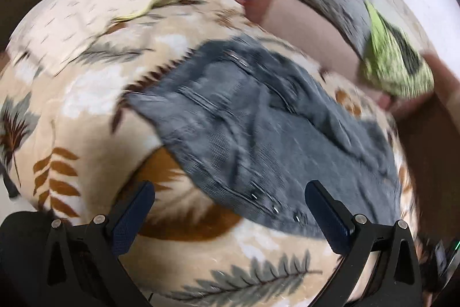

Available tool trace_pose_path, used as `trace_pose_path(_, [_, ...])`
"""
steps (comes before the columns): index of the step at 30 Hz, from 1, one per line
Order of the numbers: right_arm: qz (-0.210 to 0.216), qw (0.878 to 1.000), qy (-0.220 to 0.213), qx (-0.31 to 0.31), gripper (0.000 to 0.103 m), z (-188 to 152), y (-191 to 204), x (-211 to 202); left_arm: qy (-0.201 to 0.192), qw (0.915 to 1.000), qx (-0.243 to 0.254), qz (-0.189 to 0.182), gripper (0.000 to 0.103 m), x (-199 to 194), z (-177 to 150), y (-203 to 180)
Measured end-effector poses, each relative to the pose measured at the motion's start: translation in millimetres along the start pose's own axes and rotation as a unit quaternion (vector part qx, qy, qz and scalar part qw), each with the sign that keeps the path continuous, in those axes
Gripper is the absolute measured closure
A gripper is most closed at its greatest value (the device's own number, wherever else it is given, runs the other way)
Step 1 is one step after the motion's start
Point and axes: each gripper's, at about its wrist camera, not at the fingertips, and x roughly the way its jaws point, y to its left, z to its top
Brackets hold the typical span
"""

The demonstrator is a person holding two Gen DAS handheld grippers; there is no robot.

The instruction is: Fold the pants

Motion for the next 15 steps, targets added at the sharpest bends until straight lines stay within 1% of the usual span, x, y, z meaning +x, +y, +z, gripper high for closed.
trace_pose_path(1, [0.015,0.999,0.011,0.034,0.0,1.2,-14.6,1.7,-0.005,0.9997,-0.022,-0.009,0.0,0.3,3.0,7.7])
trace_pose_path(3, [0.038,0.995,0.03,0.091,0.0,3.4,-36.9,6.0,-0.002,0.9977,-0.058,-0.034,0.0,6.0,7.4,19.6])
trace_pose_path(5, [0.071,0.988,0.036,0.129,0.0,5.7,-47.2,10.1,0.0,0.996,-0.081,-0.038,0.0,12.9,10.4,26.6])
trace_pose_path(6, [0.074,0.988,0.037,0.134,0.0,6.2,-47.9,11.4,0.002,0.9955,-0.086,-0.038,0.0,16.1,12.0,26.7])
trace_pose_path(8, [0.076,0.987,0.039,0.139,0.0,7.4,-47.7,16.1,0.001,0.9954,-0.089,-0.037,0.0,20.7,15.1,29.3])
trace_pose_path(11, [0.077,0.982,0.053,0.164,0.002,8.3,-49.7,28.3,-0.004,0.9967,-0.077,-0.025,0.0,27.0,17.9,27.9])
trace_pose_path(12, [0.076,0.98,0.053,0.174,0.004,9.7,-52.8,30.7,-0.003,0.997,-0.074,-0.022,0.0,29.9,18.6,28.5])
trace_pose_path(15, [0.084,0.973,0.049,0.208,0.005,13.5,-59.8,37.0,0.012,0.9971,-0.075,-0.01,0.0,44.7,20.0,29.6])
